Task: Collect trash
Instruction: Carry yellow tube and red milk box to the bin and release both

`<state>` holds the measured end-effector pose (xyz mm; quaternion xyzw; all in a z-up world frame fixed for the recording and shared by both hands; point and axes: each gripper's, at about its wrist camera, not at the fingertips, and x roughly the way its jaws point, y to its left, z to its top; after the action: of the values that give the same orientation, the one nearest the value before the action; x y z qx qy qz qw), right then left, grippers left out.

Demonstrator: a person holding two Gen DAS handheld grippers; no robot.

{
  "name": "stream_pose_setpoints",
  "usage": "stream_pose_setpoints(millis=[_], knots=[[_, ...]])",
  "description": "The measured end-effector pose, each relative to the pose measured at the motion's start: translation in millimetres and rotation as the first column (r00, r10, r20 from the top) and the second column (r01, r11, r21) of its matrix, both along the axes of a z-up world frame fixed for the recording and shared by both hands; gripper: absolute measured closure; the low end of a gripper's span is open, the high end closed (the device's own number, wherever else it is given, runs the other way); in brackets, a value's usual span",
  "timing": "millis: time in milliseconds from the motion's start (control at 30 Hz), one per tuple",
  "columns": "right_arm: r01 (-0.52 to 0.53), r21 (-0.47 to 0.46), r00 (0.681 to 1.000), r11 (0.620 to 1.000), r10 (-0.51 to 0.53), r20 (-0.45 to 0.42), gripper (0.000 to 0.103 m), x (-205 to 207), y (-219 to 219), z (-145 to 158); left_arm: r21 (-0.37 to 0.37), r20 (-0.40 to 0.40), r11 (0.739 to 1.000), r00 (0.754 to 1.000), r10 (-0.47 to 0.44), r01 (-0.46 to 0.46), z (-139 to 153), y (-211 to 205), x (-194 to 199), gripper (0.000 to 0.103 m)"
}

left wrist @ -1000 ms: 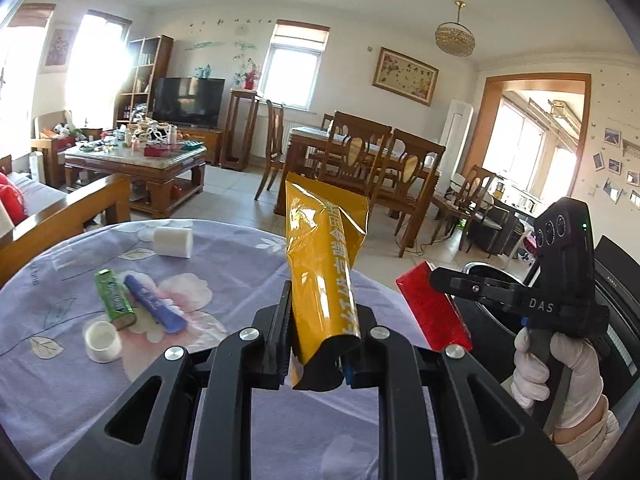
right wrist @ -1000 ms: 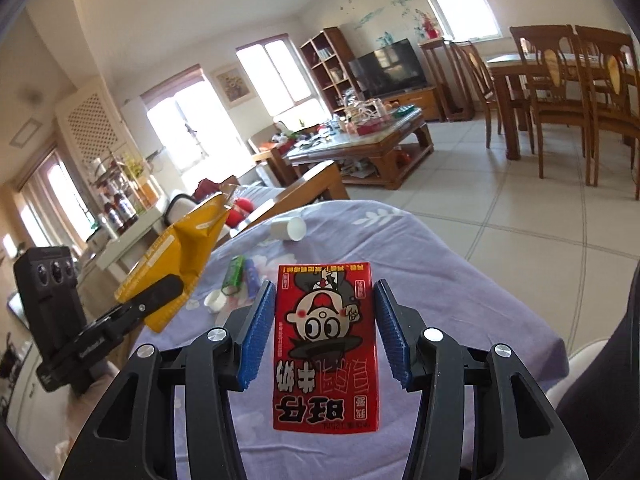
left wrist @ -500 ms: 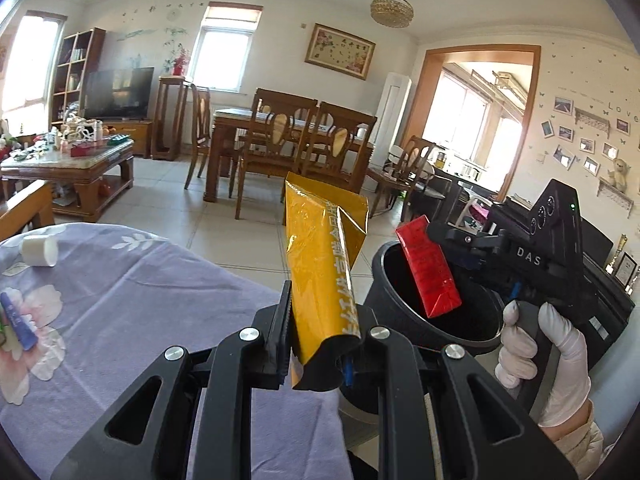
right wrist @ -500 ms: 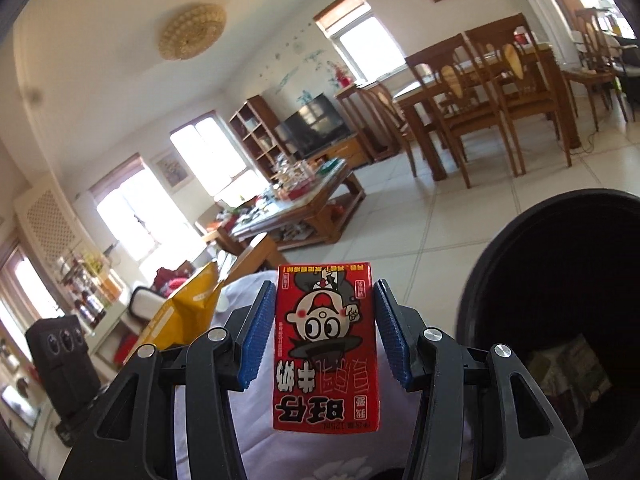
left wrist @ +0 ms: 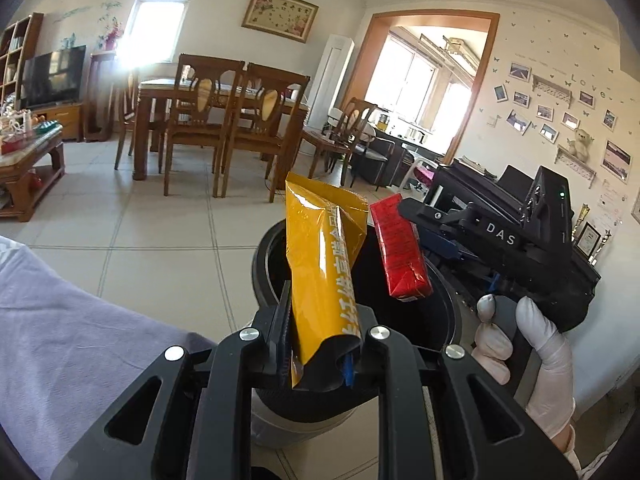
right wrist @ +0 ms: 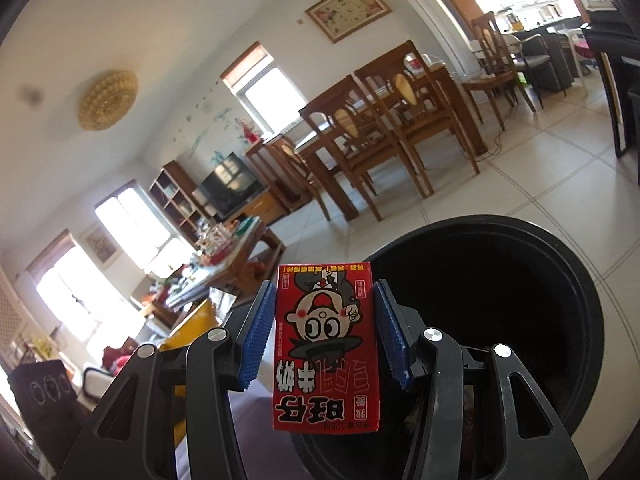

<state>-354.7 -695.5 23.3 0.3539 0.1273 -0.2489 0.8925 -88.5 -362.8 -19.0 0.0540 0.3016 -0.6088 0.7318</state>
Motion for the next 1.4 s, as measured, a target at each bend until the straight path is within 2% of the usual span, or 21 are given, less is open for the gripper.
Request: stream_pose_setpoints(millis=[267, 533, 1000, 1200, 1267, 1333, 1367, 1400], knots=[[0.086, 0.040, 0.996, 0.996, -0.085, -0.010, 0.053, -25.1, -18.8, -16.2, 0.063, -0.084, 0.998, 0.996, -0.023, 0.028, -36.4, -46.5, -5.4, 0.083], [0.126, 0.101, 0.992, 0.987, -0.125, -0.016, 0.053, -31.1, -31.3, -35.4, 0.109, -0.086, 0.993, 0.996, -0.039, 0.048, -41.1, -67.9, -12.7, 0.080], [0.145, 0.120, 0.989, 0.982, -0.144, -0.021, 0.053, -29.2, -17.2, -37.3, 0.158, -0.099, 0.986, 0.994, -0.038, 0.054, -45.5, -77.3, -17.9, 0.080], [0.144, 0.128, 0.990, 0.981, -0.143, -0.019, 0.053, -28.1, -15.4, -39.4, 0.168, -0.097, 0.985, 0.995, -0.029, 0.045, -45.3, -80.5, -19.1, 0.076], [0.146, 0.130, 0.989, 0.981, -0.144, -0.021, 0.052, -28.5, -15.9, -39.4, 0.172, -0.085, 0.984, 0.996, -0.026, 0.040, -44.7, -80.4, -21.1, 0.073], [0.147, 0.144, 0.989, 0.979, -0.145, -0.025, 0.052, -29.6, -17.1, -43.1, 0.173, -0.066, 0.984, 0.998, -0.022, 0.033, -42.8, -79.5, -23.9, 0.062], [0.148, 0.154, 0.989, 0.977, -0.146, -0.025, 0.048, -30.5, -17.4, -45.3, 0.174, -0.054, 0.984, 0.998, -0.018, 0.027, -41.6, -79.2, -26.0, 0.059], [0.155, 0.162, 0.988, 0.974, -0.153, -0.028, 0.038, -31.4, -17.2, -47.2, 0.173, -0.042, 0.985, 0.999, -0.015, 0.022, -40.6, -79.0, -28.0, 0.056]])
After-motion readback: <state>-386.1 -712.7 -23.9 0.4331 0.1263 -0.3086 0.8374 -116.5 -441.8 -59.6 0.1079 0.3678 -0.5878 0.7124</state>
